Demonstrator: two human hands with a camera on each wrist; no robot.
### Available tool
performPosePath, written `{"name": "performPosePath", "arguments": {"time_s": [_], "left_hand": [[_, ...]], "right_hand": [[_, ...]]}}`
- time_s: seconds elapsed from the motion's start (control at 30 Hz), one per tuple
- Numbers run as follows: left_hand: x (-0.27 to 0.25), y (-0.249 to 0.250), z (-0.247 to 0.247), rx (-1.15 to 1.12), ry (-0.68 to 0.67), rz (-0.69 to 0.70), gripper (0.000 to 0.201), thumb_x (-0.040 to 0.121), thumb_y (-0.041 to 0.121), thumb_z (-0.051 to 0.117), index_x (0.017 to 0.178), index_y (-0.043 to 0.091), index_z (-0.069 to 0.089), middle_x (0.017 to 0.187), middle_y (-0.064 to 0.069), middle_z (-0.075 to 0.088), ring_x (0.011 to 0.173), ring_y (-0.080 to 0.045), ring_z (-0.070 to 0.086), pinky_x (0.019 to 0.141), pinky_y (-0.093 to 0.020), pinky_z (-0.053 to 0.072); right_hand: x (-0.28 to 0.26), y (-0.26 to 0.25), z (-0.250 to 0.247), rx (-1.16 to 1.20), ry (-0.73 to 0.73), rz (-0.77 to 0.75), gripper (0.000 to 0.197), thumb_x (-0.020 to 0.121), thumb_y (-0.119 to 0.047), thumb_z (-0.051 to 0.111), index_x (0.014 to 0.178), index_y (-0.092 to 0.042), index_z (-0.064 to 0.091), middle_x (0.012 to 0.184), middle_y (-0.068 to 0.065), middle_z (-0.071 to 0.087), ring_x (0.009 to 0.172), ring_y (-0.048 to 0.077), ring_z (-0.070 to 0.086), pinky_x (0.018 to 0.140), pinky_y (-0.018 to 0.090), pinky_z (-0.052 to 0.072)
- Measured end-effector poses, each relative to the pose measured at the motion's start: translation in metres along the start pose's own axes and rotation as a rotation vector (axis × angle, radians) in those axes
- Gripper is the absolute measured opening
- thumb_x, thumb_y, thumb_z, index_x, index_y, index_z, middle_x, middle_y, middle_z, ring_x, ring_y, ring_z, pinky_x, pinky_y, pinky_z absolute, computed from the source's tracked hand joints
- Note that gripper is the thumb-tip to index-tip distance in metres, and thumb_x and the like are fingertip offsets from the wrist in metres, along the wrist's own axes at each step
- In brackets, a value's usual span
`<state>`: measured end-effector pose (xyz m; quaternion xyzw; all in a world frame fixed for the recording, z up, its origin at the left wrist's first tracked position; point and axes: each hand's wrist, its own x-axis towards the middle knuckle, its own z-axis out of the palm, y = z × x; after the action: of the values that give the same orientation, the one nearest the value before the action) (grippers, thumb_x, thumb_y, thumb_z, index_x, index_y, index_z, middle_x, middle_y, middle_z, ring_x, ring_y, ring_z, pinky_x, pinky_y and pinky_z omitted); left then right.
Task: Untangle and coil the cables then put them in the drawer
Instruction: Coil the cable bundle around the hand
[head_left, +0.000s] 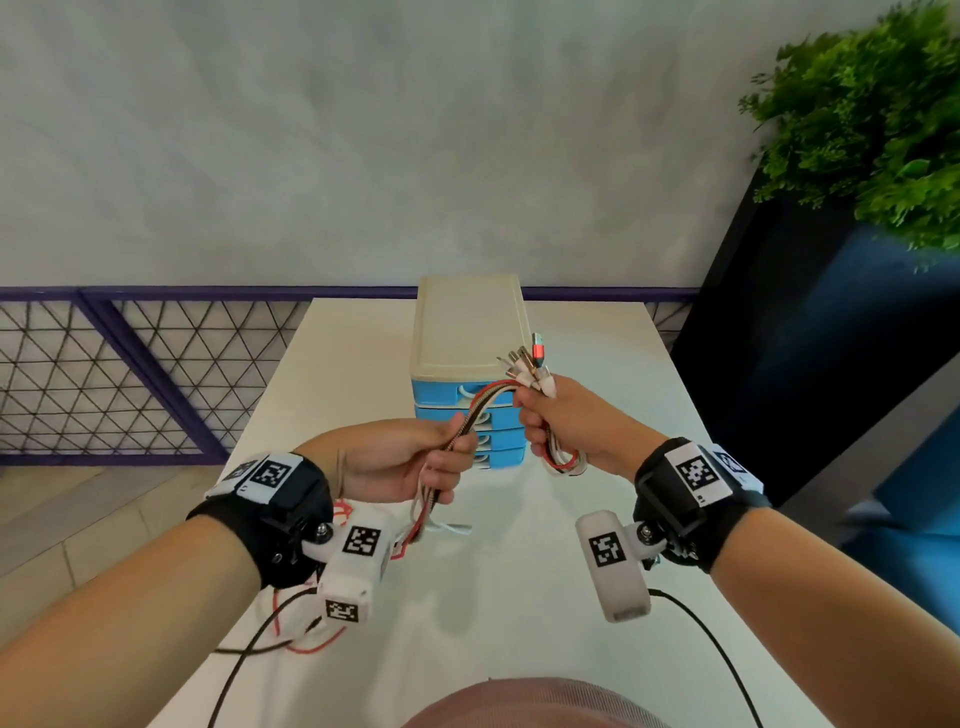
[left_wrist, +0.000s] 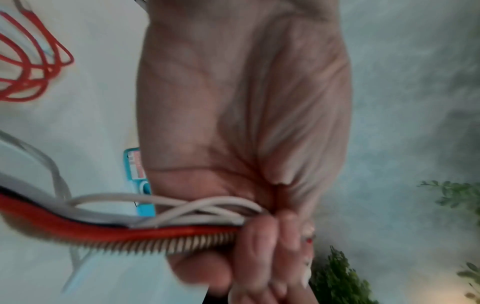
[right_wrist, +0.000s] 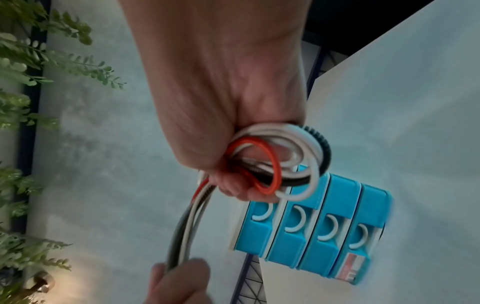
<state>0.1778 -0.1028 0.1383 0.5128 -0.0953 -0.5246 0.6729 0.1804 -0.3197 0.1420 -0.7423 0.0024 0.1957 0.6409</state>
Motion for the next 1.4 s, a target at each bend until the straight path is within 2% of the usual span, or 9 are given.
{"name": "performPosePath", "arguments": {"time_s": [0.23, 0.43, 0.5, 0.63, 0.77, 0.9, 1.07, 1.2, 1.4], "left_hand": [[0.028, -0.009, 0.033, 0.434, 0.493, 0.198, 0.034, 0.101, 0.038, 0.028, 0.077, 0.018, 0.039, 0.06, 0.006, 0.03, 0.043, -0.005, 0.025, 0.044, -0.017, 0.024], [0.04, -0.015, 0.064, 1.149, 0.792, 0.357, 0.027, 0.101, 0.037, 0.028, 0.1, 0.018, 0.046, 0.078, 0.002, 0.058, 0.072, -0.02, 0.054, 0.065, -0.032, 0.043], [0.041, -0.015, 0.068, 1.32, 0.87, 0.318, 0.03, 0.101, 0.036, 0.028, 0.122, 0.019, 0.04, 0.089, -0.006, 0.064, 0.077, -0.026, 0.058, 0.068, -0.037, 0.047], [0.044, -0.014, 0.074, 1.674, 0.999, 0.124, 0.034, 0.094, 0.018, 0.043, 0.126, 0.009, 0.035, 0.087, -0.006, 0.061, 0.079, -0.03, 0.063, 0.06, -0.036, 0.043], [0.044, -0.006, 0.089, 1.787, 0.965, 0.024, 0.026, 0.093, 0.008, 0.042, 0.118, 0.002, 0.048, 0.102, -0.012, 0.064, 0.092, -0.032, 0.063, 0.064, -0.036, 0.036], [0.041, -0.001, 0.089, 1.755, 0.868, 0.03, 0.022, 0.093, 0.01, 0.042, 0.109, 0.004, 0.056, 0.1, -0.011, 0.063, 0.093, -0.031, 0.061, 0.068, -0.035, 0.04], [0.042, 0.004, 0.078, 1.149, 0.606, -0.064, 0.041, 0.101, 0.033, 0.03, 0.085, 0.008, 0.058, 0.057, -0.004, 0.06, 0.057, -0.02, 0.063, 0.065, -0.032, 0.049], [0.041, -0.008, 0.074, 1.039, 0.435, 0.044, 0.04, 0.101, 0.036, 0.032, 0.072, 0.015, 0.05, 0.062, -0.001, 0.057, 0.05, -0.008, 0.055, 0.053, -0.021, 0.04], [0.045, -0.031, 0.061, 1.0, 0.413, 0.373, 0.041, 0.096, 0.039, 0.034, 0.09, 0.002, 0.052, 0.072, -0.011, 0.054, 0.062, -0.016, 0.047, 0.057, -0.031, 0.042]], "right_hand": [[0.008, -0.009, 0.007, 0.529, 0.065, 0.083, 0.04, 0.1, -0.046, 0.039, 0.084, -0.011, 0.049, 0.062, -0.001, 0.029, 0.048, 0.01, 0.034, 0.052, 0.024, 0.04], [0.006, -0.004, 0.022, 0.471, 0.089, 0.121, 0.057, 0.093, -0.062, 0.035, 0.089, -0.01, 0.056, 0.069, 0.006, 0.054, 0.056, 0.015, 0.057, 0.058, 0.026, 0.051], [0.004, -0.002, 0.023, 0.595, 0.051, 0.156, 0.058, 0.089, -0.068, 0.036, 0.084, -0.013, 0.056, 0.064, 0.003, 0.047, 0.041, 0.01, 0.048, 0.043, 0.02, 0.045], [0.004, 0.001, 0.021, 0.639, -0.051, 0.152, 0.059, 0.07, -0.076, 0.054, 0.075, -0.018, 0.057, 0.065, 0.002, 0.048, 0.052, 0.015, 0.048, 0.051, 0.023, 0.043], [0.004, 0.003, 0.025, 0.503, -0.057, 0.095, 0.026, 0.08, -0.039, 0.073, 0.075, -0.017, 0.059, 0.07, 0.003, 0.055, 0.059, 0.016, 0.057, 0.059, 0.027, 0.047], [0.009, 0.001, 0.026, 0.534, -0.009, 0.035, 0.027, 0.094, -0.035, 0.059, 0.074, -0.017, 0.054, 0.065, -0.003, 0.047, 0.059, 0.01, 0.05, 0.062, 0.024, 0.041], [0.013, -0.005, 0.02, 0.632, 0.082, -0.036, 0.03, 0.098, -0.033, 0.052, 0.074, -0.017, 0.046, 0.062, -0.002, 0.042, 0.058, 0.011, 0.047, 0.058, 0.024, 0.044], [0.015, -0.014, 0.016, 0.883, 0.006, -0.033, 0.034, 0.098, -0.037, 0.047, 0.071, -0.017, 0.045, 0.061, -0.002, 0.038, 0.054, 0.012, 0.045, 0.06, 0.028, 0.043], [0.008, -0.024, 0.022, 1.175, -0.104, -0.079, 0.037, 0.098, -0.038, 0.045, 0.071, -0.013, 0.043, 0.068, 0.004, 0.045, 0.063, 0.019, 0.051, 0.061, 0.032, 0.053]]}}
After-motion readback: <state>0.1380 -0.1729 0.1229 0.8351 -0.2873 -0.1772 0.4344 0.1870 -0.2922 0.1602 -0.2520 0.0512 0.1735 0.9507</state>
